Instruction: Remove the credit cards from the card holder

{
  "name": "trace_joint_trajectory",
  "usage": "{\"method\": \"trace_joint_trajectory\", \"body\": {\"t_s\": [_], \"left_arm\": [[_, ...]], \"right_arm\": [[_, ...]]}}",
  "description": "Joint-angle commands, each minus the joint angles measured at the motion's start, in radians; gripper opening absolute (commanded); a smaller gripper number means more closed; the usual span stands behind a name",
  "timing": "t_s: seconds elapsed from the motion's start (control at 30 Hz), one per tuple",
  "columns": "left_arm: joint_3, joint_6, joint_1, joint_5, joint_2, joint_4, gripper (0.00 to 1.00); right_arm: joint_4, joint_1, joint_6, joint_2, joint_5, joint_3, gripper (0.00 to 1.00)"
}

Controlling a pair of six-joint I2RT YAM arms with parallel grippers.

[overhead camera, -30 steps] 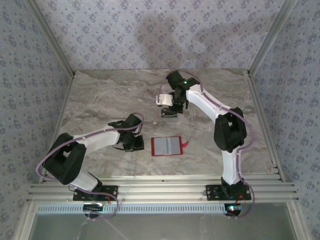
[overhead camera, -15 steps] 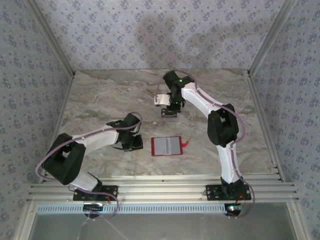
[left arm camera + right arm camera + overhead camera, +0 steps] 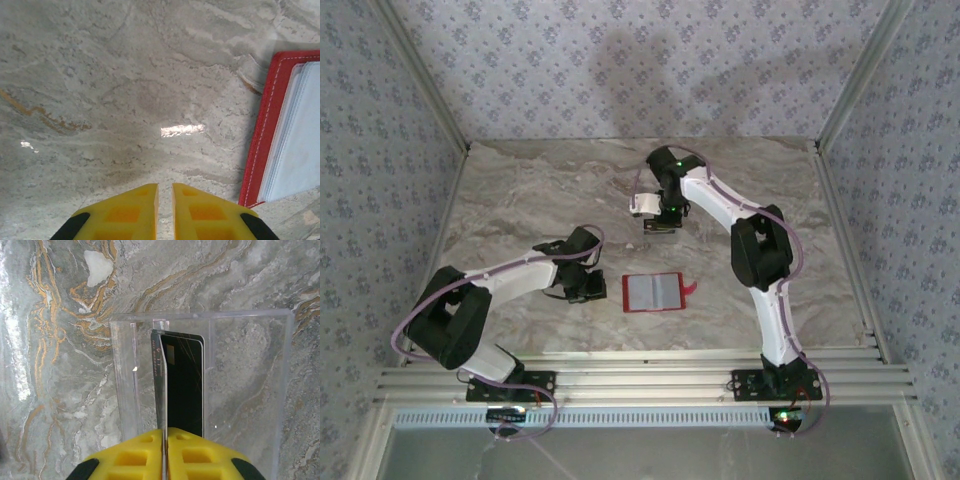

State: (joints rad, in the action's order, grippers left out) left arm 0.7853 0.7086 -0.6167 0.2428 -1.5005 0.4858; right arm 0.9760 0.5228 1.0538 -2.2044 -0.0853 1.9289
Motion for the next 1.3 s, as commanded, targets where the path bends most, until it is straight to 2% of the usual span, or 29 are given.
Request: {"method": "trace_joint_trajectory", "body": {"t_s": [0.0,0.37,0.6,0.9,1.07,1.27], "left_arm": [[0.027,-0.004,0.006,0.013,-0.007,0.014,0.16],[0.035,-0.007,0.006,0.016,-0.006,0.013,0.16],[0.055,-0.010,0.005,0.037,-0.006,0.002,0.16],[0.065,0.003,-0.011,0.083,-0.026,-0.067,0.12],[0.074,0.012,-0.025,0.128,-0.060,-0.116,0.08],[0.081,0.034,-0.032,0.170,-0.095,-0.178,0.06]], "right_arm": [[0.018,-0.006,0.123,-0.018,0.031,0.028,0.15],[-0.113,-0.008,0.086,0.047,0.133,0.001,0.19],[-0.193,0.004,0.023,0.154,0.142,-0.079,0.19],[-0.352,0.023,-0.284,0.333,0.136,-0.274,0.21],[-0.443,0.032,-0.551,0.436,0.136,-0.398,0.22],[-0.493,0.035,-0.925,0.546,0.102,-0.536,0.16]]}}
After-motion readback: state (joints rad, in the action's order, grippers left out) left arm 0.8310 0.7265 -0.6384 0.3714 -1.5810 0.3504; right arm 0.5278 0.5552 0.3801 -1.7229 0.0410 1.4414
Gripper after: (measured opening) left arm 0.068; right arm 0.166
